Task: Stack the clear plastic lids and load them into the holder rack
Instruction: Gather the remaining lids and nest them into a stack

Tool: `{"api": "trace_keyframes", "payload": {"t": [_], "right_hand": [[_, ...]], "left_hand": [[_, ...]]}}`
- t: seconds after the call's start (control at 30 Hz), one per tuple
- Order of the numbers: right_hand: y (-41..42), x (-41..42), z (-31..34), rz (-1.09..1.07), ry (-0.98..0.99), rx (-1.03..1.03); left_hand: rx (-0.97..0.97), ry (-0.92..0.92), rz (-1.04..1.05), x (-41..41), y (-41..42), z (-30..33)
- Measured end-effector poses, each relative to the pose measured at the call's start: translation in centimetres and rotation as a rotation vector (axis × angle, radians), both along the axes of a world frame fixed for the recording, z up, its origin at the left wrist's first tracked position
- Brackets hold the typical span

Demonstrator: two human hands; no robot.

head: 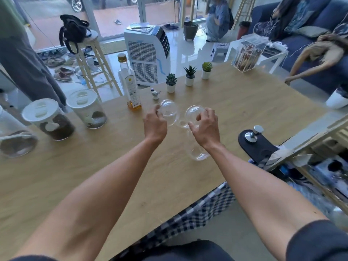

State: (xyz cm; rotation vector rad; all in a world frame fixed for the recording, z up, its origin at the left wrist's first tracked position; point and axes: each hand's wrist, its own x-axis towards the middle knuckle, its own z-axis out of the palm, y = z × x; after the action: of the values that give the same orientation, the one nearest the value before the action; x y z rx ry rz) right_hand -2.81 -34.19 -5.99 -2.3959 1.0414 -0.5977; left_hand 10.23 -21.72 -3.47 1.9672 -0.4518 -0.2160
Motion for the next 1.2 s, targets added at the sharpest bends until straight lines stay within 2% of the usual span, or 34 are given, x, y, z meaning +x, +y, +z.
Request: {"api": "trace_keyframes", "payload": {"t": [0.13,0.3,0.57,0.73,0.93,1.03,1.2], "right_hand": [[-2.9,-2.3,-0.6,0.033,0.045,0.067],[-4.7,-3.1,-1.7,0.146,0.127,0.114],[-7.9,-3.9,-3.0,0.137,0.280,0.217],[-10.2,-4.6,-3.4,0.107,0.260,0.323],[-11.8,-6.9,-3.2,0.093,0.127,0.433],[-12.5,-8.0,-3.2,0.103,0.109,0.412],[-12.6,-8.7,-3.3,0.093,0.092,0.379]], "left_hand": [[-0.030,0.144,0.008,-2.1,-1.9,-1.3],[-0.050,0.202,0.081,-3.8,-3.5,-2.2],[-0.064,0.327,0.133,-5.1,-6.1,-2.4],[-0.050,0.467,0.120,-6.5,-9.1,-2.3],[0.015,0.572,0.033,-8.0,-13.3,-2.9],[0.116,0.518,0.006,-8.7,-14.5,-3.5],[0.417,0.159,-0.040,-8.8,-13.8,-3.3]]}}
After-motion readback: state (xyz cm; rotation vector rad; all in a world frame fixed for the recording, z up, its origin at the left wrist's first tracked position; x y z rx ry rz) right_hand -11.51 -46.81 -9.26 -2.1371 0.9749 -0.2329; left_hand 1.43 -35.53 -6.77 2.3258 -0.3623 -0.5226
